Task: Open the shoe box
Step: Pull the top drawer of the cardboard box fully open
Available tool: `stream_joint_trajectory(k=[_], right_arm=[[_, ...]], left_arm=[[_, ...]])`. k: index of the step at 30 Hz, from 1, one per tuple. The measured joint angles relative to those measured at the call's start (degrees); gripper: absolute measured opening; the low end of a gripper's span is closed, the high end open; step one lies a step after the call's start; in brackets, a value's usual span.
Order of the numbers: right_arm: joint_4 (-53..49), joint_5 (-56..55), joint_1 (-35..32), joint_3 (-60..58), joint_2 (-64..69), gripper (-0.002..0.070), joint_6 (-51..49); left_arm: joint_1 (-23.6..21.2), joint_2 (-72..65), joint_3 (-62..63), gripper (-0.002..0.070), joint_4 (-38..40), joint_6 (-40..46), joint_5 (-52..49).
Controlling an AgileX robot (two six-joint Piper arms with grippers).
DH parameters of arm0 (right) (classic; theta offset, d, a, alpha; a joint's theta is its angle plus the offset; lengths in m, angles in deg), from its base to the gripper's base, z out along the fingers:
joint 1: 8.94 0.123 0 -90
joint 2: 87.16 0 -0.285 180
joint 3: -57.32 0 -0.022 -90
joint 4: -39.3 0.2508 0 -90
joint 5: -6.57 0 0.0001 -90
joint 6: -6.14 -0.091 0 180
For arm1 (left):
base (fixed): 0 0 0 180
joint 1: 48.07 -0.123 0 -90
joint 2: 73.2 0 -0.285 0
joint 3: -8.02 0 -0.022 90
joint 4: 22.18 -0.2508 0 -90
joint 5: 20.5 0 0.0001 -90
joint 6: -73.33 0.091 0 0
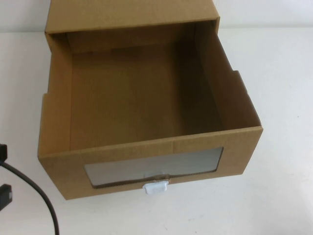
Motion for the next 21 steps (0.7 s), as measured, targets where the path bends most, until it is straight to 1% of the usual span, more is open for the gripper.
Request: stream_joint_trajectory(k=[4,7,11,16,21], right_arm=[[0.38,-8.47,0.12,-4.36,-0.12,-0.0018,-0.56],[0.38,-11.0,2.24,-4.62,-0.12,-0.0018,-0.56],[0.26,-10.48,4.14,-4.75,-0.25,-0.0018,0.09],[0.14,-4.92,4.36,-4.88,-0.36,-0.0018,1.08],[0.14,-4.69,4.49,-4.88,-0.36,-0.0018,1.65]], left_arm=[[0.0,0.0,-0.21,-0.0006,0.0,0.0,-0.34],[0.0,0.0,-0.31,-0.0006,0.0,0.0,-0.42],[0.0,0.0,-0.33,-0.0006,0.0,0.0,-0.47],[0.0,0.0,-0.43,-0.0006,0.0,0.0,-0.56],[0.0,0.0,-0.43,-0.0006,-0.22,0.0,-0.56]])
